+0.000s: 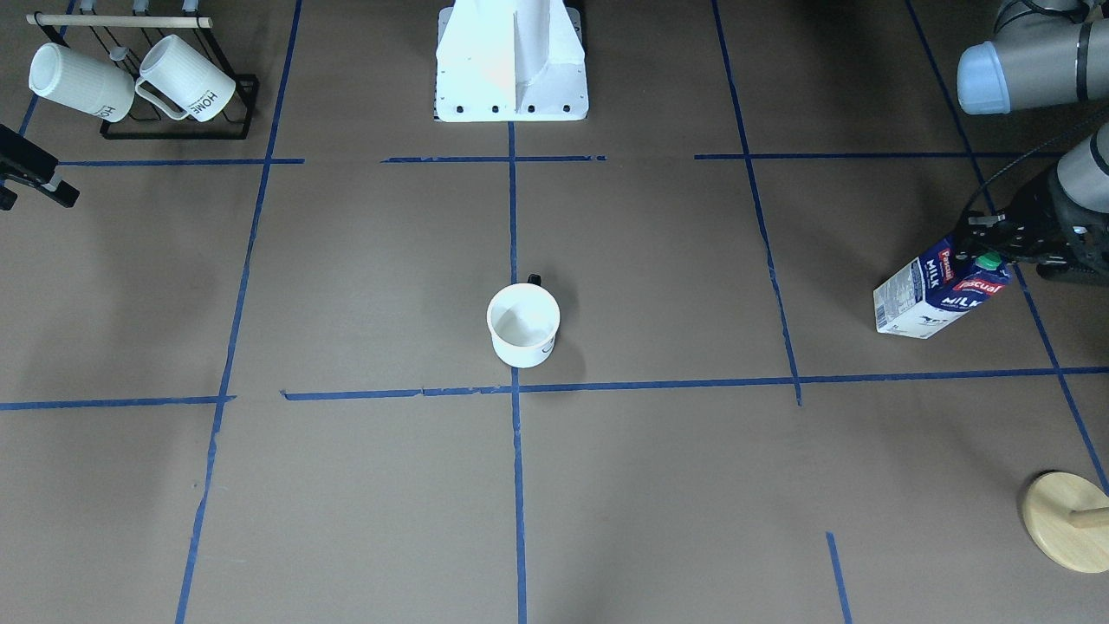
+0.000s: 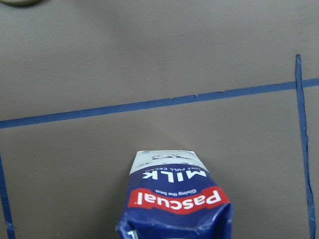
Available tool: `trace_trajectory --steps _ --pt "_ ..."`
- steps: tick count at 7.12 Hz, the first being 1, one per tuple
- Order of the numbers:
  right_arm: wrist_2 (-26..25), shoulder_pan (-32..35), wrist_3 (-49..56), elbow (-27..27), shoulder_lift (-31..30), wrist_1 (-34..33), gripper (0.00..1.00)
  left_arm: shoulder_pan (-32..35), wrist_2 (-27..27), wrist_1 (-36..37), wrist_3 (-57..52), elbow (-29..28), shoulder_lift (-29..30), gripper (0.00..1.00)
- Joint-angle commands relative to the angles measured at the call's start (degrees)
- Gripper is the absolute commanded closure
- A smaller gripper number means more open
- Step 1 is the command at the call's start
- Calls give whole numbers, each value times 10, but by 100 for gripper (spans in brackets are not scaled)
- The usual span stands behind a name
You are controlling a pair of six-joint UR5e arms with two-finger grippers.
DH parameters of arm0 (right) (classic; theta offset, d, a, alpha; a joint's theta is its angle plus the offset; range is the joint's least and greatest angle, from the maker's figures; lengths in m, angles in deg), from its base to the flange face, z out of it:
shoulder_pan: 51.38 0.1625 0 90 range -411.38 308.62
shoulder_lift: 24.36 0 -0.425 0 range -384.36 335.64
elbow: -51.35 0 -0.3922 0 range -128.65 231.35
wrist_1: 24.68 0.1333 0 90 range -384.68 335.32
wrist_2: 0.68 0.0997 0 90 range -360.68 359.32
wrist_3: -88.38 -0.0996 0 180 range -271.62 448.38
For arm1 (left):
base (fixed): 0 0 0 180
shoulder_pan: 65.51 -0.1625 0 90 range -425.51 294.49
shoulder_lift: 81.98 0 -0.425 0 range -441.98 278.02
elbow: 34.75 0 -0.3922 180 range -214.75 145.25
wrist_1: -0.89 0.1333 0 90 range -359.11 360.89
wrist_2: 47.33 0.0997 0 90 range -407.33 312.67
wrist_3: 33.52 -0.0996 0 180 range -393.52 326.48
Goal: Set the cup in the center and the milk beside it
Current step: 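Carry the milk carton with the left gripper beside the white mug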
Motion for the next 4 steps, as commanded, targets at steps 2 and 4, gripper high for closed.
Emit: trace_trajectory --steps 2,4 --pt "0 0 0 4 0 5 0 -45 -5 7 258 58 101 100" --pt "-1 0 0 4 2 5 0 -138 0 24 412 33 216 100"
